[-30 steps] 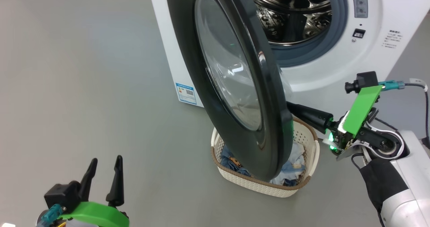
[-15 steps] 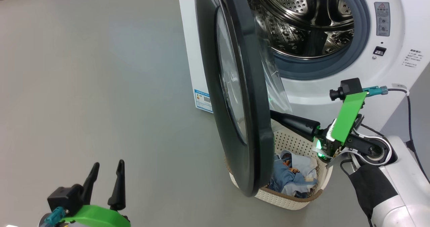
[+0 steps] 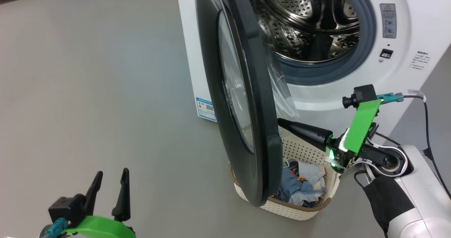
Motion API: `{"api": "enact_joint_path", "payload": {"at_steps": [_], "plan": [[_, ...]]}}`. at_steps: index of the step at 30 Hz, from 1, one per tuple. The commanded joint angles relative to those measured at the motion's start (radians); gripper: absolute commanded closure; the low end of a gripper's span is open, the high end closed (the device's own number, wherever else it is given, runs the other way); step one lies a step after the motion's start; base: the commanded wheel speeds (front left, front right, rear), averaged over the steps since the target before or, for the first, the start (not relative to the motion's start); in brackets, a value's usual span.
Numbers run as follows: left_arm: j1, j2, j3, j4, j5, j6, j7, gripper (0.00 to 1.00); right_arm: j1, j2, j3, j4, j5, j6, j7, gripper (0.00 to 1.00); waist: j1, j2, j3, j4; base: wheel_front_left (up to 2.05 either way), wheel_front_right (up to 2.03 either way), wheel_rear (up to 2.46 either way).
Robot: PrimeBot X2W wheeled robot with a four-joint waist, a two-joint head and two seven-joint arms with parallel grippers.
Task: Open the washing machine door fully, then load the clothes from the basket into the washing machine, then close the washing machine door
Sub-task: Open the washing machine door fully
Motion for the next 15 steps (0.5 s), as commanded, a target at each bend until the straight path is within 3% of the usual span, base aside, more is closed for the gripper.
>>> {"api": "enact_joint_path", "payload": {"at_steps": [1,2,3,4,5,6,15], "plan": [[-0.012,0.017,0.039,-0.027,0.008,-0.003,-0.006,0.00,-0.002,0.003,0.008,-0.033,-0.009,0.002,-0.010,0.95,0.0000,0.0000,-0.005,-0.013,0.00,0.00,0.00],[-0.011,0.015,0.039,-0.028,0.008,-0.003,-0.006,0.00,-0.002,0.002,0.005,-0.035,-0.011,0.002,-0.016,0.79,0.0000,0.0000,-0.007,-0.020,0.00,0.00,0.00],[-0.010,0.014,0.039,-0.029,0.009,-0.003,-0.006,0.00,-0.002,0.001,0.003,-0.039,-0.013,0.002,-0.019,0.74,0.0000,0.0000,-0.009,-0.027,0.00,0.00,0.00],[-0.009,0.013,0.039,-0.030,0.009,-0.003,-0.006,0.00,-0.001,-0.001,0.001,-0.044,-0.016,0.002,-0.025,0.58,0.0000,0.0000,-0.011,-0.036,0.00,0.00,0.00],[-0.008,0.012,0.040,-0.032,0.009,-0.003,-0.006,0.00,0.000,-0.002,-0.002,-0.052,-0.021,0.002,-0.034,0.22,0.0000,0.0000,-0.012,-0.045,0.00,0.00,0.00],[-0.006,0.011,0.041,-0.033,0.009,-0.003,-0.006,0.00,0.001,-0.004,-0.004,-0.061,-0.027,0.002,-0.043,0.00,0.0000,0.0000,-0.012,-0.054,0.00,0.00,0.00],[0.001,0.003,0.053,-0.050,0.014,-0.003,-0.006,0.00,0.080,-0.036,0.035,-0.246,-0.171,0.002,-0.219,0.00,0.0000,0.0000,-0.016,-0.156,0.00,0.00,0.00]]}}
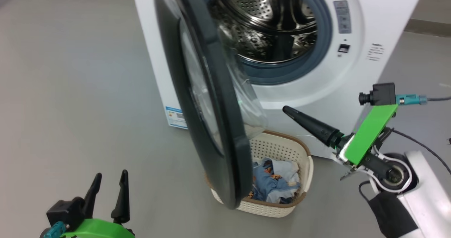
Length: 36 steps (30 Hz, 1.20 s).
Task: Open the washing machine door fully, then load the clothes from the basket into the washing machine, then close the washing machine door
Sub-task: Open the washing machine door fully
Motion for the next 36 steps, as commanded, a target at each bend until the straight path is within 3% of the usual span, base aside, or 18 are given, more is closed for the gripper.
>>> {"api": "enact_joint_path", "payload": {"at_steps": [1,5,10,16,23,29,36], "plan": [[-0.020,0.012,0.040,-0.033,0.011,-0.003,-0.006,0.00,0.016,-0.005,0.027,-0.060,-0.028,0.002,-0.037,0.00,0.0000,-0.0001,-0.001,-0.055,0.00,0.00,0.00],[-0.019,0.006,0.048,-0.042,0.015,-0.003,-0.006,0.00,0.065,-0.018,0.050,-0.132,-0.071,0.002,-0.129,0.00,0.0000,-0.0001,0.003,-0.104,0.00,0.00,0.00],[-0.016,-0.001,0.058,-0.056,0.025,-0.003,-0.006,0.00,0.137,-0.050,0.075,-0.185,-0.179,0.002,-0.340,0.00,0.0000,-0.0001,0.006,-0.166,0.00,0.00,0.00],[-0.010,-0.001,0.066,-0.064,0.029,-0.003,-0.006,0.00,0.183,-0.086,0.112,-0.198,-0.267,0.002,-0.498,0.00,0.0000,-0.0001,0.005,-0.206,0.00,0.00,0.00],[-0.007,0.001,0.076,-0.076,0.030,-0.003,-0.006,0.00,0.250,-0.146,0.157,-0.177,-0.463,0.002,-0.731,0.00,0.0000,-0.0001,0.007,-0.251,0.00,0.00,0.00],[-0.003,0.000,0.093,-0.084,0.031,-0.003,-0.006,0.00,0.273,-0.125,0.147,-0.110,-0.624,0.002,-0.856,0.00,0.0000,-0.0001,0.014,-0.290,0.00,0.00,0.00],[-0.004,-0.009,0.101,-0.090,0.041,-0.003,-0.006,0.00,0.304,-0.063,0.083,-0.051,-0.778,0.002,-0.884,0.00,0.0000,-0.0001,0.026,-0.313,0.00,0.00,0.00]]}}
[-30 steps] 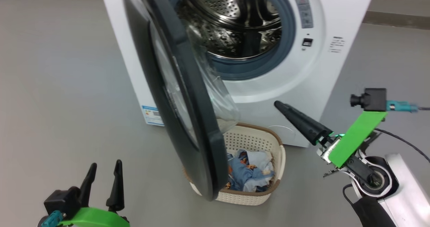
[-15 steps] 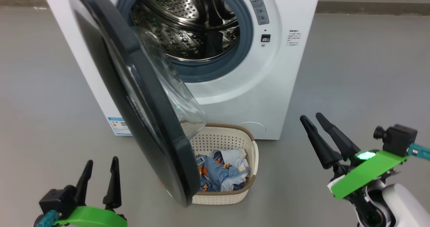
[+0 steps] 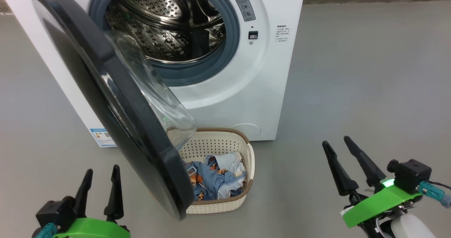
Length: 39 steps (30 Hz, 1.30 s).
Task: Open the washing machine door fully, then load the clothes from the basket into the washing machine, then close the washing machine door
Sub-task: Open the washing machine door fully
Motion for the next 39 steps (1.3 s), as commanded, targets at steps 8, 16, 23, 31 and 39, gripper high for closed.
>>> {"api": "enact_joint_path", "payload": {"at_steps": [8,16,23,31,39], "plan": [[-0.021,0.009,0.039,-0.033,0.017,-0.003,-0.006,0.00,0.060,0.067,-0.108,-0.053,-0.207,0.002,-0.012,0.00,0.0000,0.0000,0.013,-0.009,0.00,0.00,0.00],[-0.016,0.006,0.039,-0.037,0.017,-0.003,-0.006,0.00,0.070,0.100,-0.145,-0.040,-0.272,0.002,-0.012,0.00,0.0000,0.0000,0.017,-0.014,0.00,0.00,0.00],[-0.017,0.005,0.040,-0.038,0.018,-0.003,-0.006,0.00,0.066,0.095,-0.156,-0.039,-0.296,0.002,-0.012,0.00,0.0000,0.0000,0.014,-0.011,0.00,0.00,0.00],[-0.017,0.003,0.035,-0.033,0.019,-0.003,-0.006,0.00,0.069,0.096,-0.160,-0.044,-0.301,0.002,-0.012,0.00,0.0000,0.0000,0.008,-0.006,0.00,0.00,0.00],[-0.016,0.002,0.035,-0.036,0.022,-0.003,-0.006,0.00,0.072,0.097,-0.152,-0.044,-0.294,0.002,-0.012,0.00,0.0000,0.0000,0.008,0.000,0.00,0.00,0.00]]}}
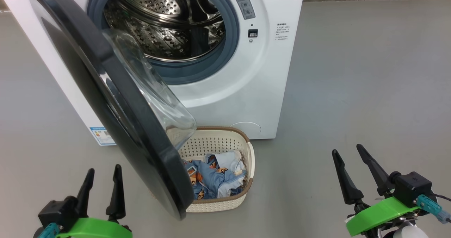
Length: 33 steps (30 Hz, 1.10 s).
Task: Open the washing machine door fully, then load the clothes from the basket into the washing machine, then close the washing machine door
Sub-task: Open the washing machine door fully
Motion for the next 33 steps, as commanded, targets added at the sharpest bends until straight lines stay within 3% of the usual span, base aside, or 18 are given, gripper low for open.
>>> {"api": "enact_joint_path", "payload": {"at_steps": [1,8,9,12,13,23,33], "plan": [[-0.018,0.012,0.032,-0.029,0.011,-0.003,-0.006,0.00,-0.005,-0.008,0.023,-0.027,0.004,0.002,-0.012,0.00,0.0000,-0.0001,0.002,0.001,0.00,0.00,0.00],[-0.024,0.017,0.033,-0.032,0.012,-0.003,-0.006,0.00,-0.008,-0.008,0.025,-0.029,0.005,0.002,-0.012,0.00,0.0000,-0.0001,0.007,0.006,0.00,0.00,0.00],[-0.025,0.017,0.035,-0.033,0.010,-0.003,-0.006,0.07,-0.009,-0.007,0.025,-0.029,0.005,0.002,-0.012,0.00,0.0000,-0.0001,0.008,0.007,0.00,0.00,0.00],[-0.028,0.017,0.042,-0.040,0.006,-0.003,-0.006,0.69,-0.008,-0.006,0.019,-0.030,0.004,0.002,-0.012,0.00,0.0000,-0.0001,0.009,0.009,0.00,0.00,0.00],[-0.029,0.017,0.043,-0.043,0.005,-0.003,-0.006,1.00,-0.007,-0.005,0.018,-0.031,0.003,0.002,-0.012,0.00,0.0000,-0.0001,0.009,0.010,0.00,0.00,0.00],[-0.075,0.029,0.083,-0.163,0.043,-0.003,-0.006,1.00,-0.005,0.000,0.018,-0.030,-0.001,0.002,-0.012,0.00,0.0000,-0.0001,0.006,0.024,0.00,0.00,0.00],[-0.133,0.034,0.057,-0.422,0.077,-0.002,0.009,1.00,-0.009,-0.002,0.015,-0.018,0.006,0.002,-0.012,0.00,0.0000,-0.0001,-0.003,0.032,0.00,0.00,0.00]]}}
